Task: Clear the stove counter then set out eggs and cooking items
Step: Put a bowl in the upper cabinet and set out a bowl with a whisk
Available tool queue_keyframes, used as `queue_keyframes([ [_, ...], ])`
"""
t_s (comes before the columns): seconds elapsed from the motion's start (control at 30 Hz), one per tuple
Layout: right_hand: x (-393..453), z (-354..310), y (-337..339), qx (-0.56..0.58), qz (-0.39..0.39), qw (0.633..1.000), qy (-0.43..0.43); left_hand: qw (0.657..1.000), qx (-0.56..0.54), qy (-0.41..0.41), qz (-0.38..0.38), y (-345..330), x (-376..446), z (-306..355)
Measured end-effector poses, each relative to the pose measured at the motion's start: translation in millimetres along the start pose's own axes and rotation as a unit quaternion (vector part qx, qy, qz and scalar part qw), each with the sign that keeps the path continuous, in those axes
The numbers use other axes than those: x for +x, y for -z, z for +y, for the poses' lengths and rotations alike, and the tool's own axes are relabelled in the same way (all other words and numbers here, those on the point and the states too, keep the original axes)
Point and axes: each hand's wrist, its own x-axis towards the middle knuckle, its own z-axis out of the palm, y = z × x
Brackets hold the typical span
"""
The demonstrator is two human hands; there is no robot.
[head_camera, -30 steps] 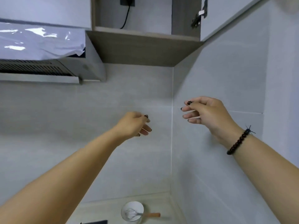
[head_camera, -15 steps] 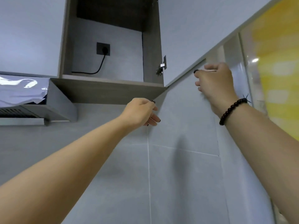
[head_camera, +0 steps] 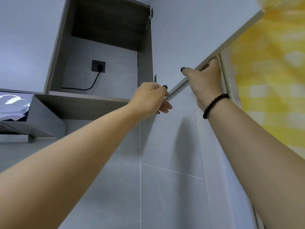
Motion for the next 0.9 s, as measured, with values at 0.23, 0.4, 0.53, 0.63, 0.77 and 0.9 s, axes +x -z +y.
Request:
queue_keyframes([
  [0.23,-6.3,12.6,-8.8,0.034,-0.019,0.996,0.078,0.955,0.220,-0.159,0.117,20.9,-11.3,-2.2],
  [0.4,-16.8,18.8,-32.8,0.043,-0.037,0.992,0.116,0.848,0.388,-0.303,0.195,45.0,-21.9,-19.5],
  [0.53,-26.8,26.6,-61.7,0.032,-0.030,0.990,0.135,0.739,0.509,-0.386,0.213,70.2,-23.4,-27.9],
  [0.63,-29.5,37.5,-80.4,0.015,0.002,0.987,0.163,0.672,0.574,-0.421,0.204,81.4,-21.6,-30.0],
  [0.77,-37.0,53.7,-107.2,-0.007,0.044,0.977,0.209,0.615,0.605,-0.455,0.222,83.2,-22.7,-30.4],
  [0.9,-42.4,56.0,-127.8,-0.011,0.031,0.976,0.213,0.588,0.604,-0.475,0.253,85.1,-20.1,-35.4],
])
